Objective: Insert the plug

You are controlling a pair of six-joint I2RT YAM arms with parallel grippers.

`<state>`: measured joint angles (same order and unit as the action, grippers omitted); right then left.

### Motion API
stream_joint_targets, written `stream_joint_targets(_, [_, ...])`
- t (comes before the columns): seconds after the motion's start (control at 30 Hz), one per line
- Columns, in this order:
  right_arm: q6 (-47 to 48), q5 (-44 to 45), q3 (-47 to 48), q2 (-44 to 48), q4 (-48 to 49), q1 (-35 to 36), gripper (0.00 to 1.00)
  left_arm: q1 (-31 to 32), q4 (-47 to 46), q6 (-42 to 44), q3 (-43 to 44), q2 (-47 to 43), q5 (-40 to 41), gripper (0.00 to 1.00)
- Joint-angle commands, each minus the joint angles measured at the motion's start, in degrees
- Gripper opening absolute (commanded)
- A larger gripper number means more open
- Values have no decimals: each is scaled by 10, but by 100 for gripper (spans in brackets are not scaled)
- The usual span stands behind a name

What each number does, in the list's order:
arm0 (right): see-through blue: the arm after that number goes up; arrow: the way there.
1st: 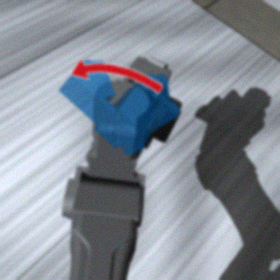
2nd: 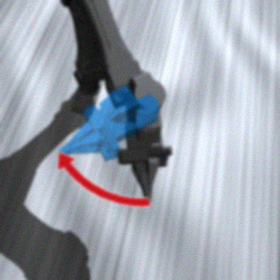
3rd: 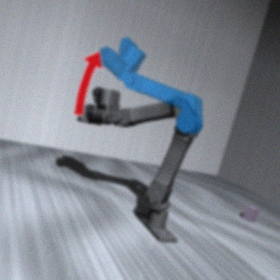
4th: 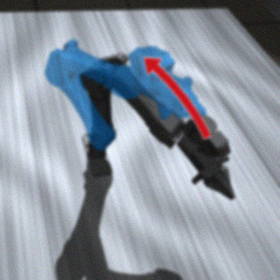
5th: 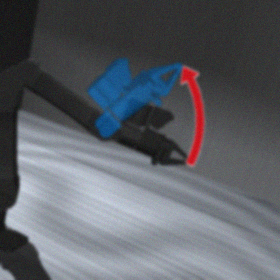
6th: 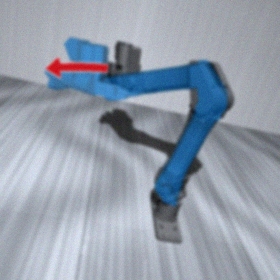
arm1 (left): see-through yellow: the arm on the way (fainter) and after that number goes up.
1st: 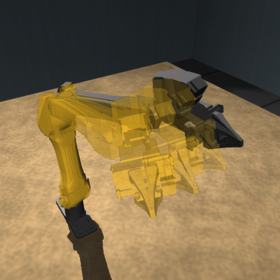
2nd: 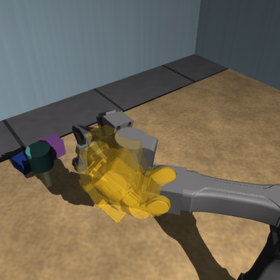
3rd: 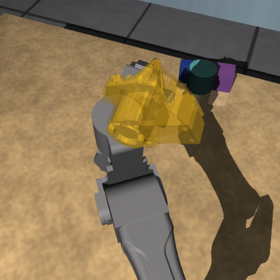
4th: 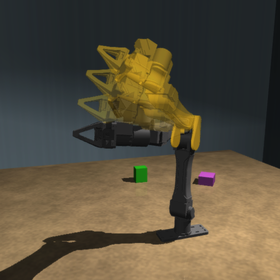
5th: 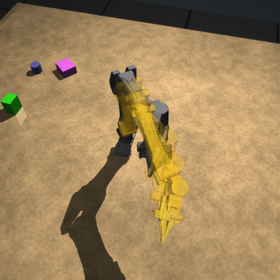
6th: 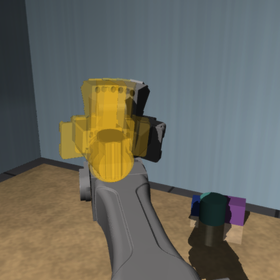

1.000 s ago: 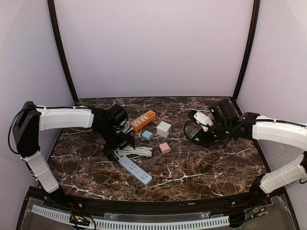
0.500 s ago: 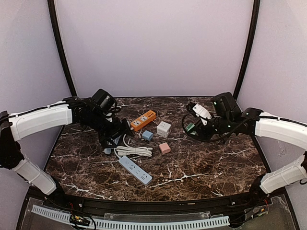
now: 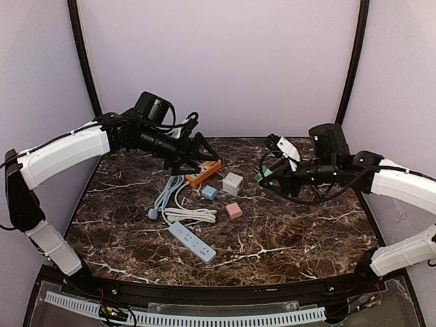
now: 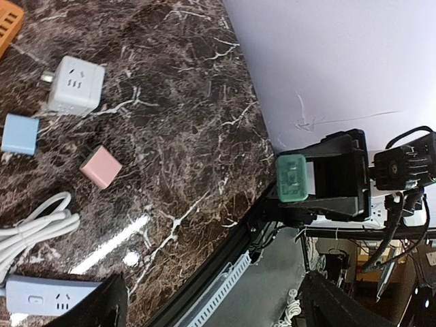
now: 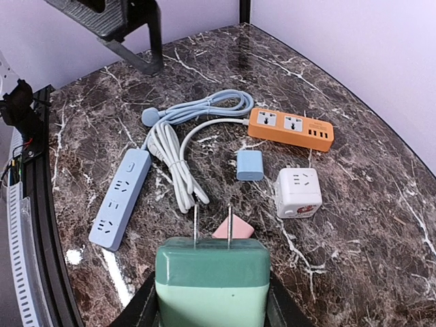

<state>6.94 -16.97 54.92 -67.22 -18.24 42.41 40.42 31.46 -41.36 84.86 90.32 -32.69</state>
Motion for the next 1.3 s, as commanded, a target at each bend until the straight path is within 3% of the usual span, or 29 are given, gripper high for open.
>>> stream_joint_targets(0.0, [7, -40, 25, 2, 31, 11, 13, 11, -24, 42, 47, 32, -79, 88])
stream_joint_targets(0.3, [5, -15, 38, -15, 48, 52, 13, 30, -70, 10, 102, 96, -141, 81])
stream_joint_targets(0.7, [11, 81, 62, -45, 74, 95, 12, 52, -108, -49, 98, 124, -212, 72])
stream_joint_targets(1.27, [18, 95, 65, -50, 77, 107, 12, 58, -128, -70, 86, 131, -214, 41])
